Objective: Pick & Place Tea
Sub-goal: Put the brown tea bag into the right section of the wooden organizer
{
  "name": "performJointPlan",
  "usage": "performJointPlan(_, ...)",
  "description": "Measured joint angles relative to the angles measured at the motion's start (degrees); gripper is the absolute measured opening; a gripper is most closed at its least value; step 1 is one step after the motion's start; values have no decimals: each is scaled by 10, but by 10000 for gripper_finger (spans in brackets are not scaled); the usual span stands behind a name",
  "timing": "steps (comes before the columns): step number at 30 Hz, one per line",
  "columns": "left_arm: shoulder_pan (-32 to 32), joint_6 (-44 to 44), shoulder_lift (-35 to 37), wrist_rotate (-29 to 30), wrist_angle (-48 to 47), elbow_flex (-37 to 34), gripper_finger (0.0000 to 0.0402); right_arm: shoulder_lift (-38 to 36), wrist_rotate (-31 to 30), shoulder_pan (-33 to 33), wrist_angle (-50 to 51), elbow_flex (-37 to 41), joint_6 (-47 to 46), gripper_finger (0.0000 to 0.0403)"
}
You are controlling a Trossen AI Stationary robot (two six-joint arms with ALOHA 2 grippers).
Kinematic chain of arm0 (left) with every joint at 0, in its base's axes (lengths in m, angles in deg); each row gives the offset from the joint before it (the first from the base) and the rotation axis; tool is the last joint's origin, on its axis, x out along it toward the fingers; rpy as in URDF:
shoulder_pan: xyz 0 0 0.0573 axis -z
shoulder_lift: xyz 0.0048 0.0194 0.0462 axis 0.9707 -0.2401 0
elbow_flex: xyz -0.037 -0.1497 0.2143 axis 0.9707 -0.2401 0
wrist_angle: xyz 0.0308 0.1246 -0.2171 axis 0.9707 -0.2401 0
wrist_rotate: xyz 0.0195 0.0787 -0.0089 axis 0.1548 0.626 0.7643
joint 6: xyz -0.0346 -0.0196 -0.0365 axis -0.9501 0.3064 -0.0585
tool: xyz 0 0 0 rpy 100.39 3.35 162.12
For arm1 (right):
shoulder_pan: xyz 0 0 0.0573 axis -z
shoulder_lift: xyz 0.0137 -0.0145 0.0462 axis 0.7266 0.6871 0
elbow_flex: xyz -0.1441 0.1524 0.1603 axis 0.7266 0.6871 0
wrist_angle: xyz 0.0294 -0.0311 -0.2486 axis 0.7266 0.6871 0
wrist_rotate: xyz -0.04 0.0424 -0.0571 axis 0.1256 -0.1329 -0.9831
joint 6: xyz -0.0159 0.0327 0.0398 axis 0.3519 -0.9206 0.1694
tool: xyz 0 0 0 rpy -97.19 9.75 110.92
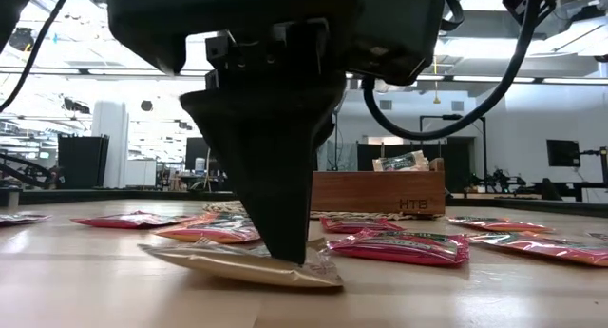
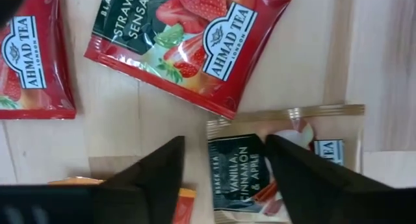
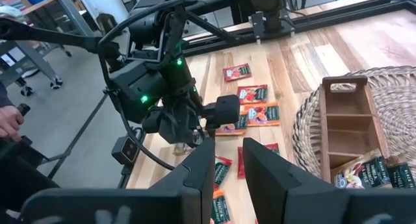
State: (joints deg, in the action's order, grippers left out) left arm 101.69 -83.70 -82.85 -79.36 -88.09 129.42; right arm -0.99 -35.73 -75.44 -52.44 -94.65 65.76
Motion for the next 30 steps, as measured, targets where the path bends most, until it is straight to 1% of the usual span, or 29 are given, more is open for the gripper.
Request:
performJointPlan(4,0,-2,0,5,-1,0,142,0,0,0,0,0,0,71)
performJointPlan(13,0,-1,-4,27,-9,34,13,0,0,0,0,0,0,71)
performJointPlan(16,1,-2,-6,26,-18,47,4,0,0,0,0,0,0,71)
performJointPlan(21,5,-1,-9,37,-80,80,1,0,0,0,0,0,0,71)
performJointPlan(26,14,-1,-8,39,-149,128,0,0,0,0,0,0,0,71)
performJointPlan(30,22,0,-6,52,-191,184,0,0,0,0,-1,0,0,71)
